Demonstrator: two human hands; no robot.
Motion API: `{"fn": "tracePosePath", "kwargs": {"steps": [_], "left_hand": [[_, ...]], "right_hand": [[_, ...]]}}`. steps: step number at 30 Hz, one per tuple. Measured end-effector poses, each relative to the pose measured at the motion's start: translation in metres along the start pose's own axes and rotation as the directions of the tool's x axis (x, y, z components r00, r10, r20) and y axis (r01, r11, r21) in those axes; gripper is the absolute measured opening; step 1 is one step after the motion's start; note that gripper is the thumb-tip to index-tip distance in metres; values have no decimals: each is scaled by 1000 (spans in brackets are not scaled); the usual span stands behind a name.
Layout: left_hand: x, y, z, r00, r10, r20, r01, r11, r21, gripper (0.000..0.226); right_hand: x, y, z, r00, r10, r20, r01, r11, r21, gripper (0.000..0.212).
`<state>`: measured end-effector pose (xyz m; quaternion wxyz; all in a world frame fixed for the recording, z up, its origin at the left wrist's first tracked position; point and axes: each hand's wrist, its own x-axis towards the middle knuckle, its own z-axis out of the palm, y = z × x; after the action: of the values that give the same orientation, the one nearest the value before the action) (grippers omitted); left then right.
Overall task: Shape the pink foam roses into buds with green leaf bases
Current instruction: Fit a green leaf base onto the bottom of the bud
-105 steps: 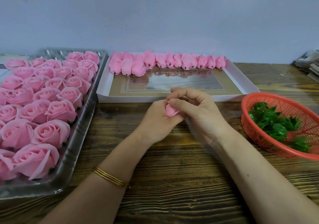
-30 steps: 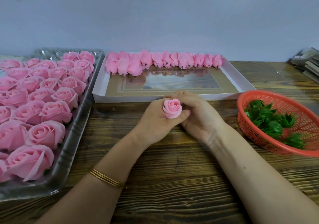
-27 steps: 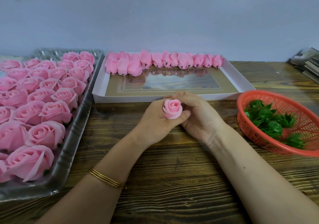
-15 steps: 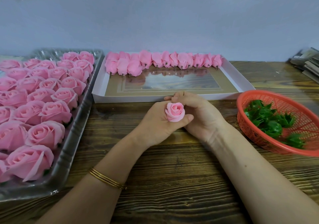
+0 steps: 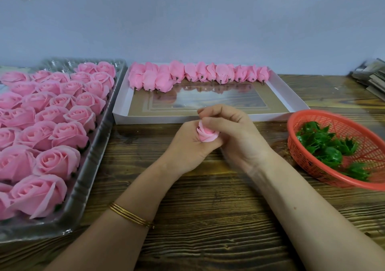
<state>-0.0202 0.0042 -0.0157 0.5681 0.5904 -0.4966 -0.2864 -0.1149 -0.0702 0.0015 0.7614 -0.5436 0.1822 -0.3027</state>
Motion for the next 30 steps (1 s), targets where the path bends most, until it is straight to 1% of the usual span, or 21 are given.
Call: {"fn": "tracePosePath", "kwargs": {"steps": [2,5,8,11,16,18,21,25,26,28,30], "left_hand": [[-1,1,-1,1000,-6,15,6,1000,-9,17],[-1,1,-2,1000,-6,13,6,1000,21,17],[-1,1,-3,1000,-23,12,22,999,48,11],[0,1,-4,999,-26,22,25,998,62,7],[0,-1,-4,999,-38,0,38,999,14,13],[0,-1,-4,999,-46,1,46,999,-21,13],[0,0,-4,998,-65,12,66,994,-91,10],[0,4,-4,997,-66,29,68,994,-91,9],[0,5,-4,997,-61,38,64,994,-86,5],[-1,5,-4,998,-47,30,49,996,-81,27],[-1,2,-4,998,-61,25,63,994,-87,38]], "right_hand": [[-1,2,1,1000,-25,9,25,998,-65,10],[-2,3,0,999,-49,7,49,994,-101,12],[-3,5,1,996,-91,20,93,980,-176,14],[-4,3,2,996,-87,26,90,971,-220,16],[-4,4,2,995,-91,51,100,973,-210,22],[-5,4,3,995,-84,61,95,973,-209,25],[-5,3,3,996,-65,59,75,979,-192,23],[-5,2,1,996,6,89,11,982,-191,36],[-4,2,1,995,30,94,-14,986,-164,37],[-2,0,-1,994,61,95,-55,996,-66,31],[-1,0,-2,994,60,90,-61,998,8,27]]}}
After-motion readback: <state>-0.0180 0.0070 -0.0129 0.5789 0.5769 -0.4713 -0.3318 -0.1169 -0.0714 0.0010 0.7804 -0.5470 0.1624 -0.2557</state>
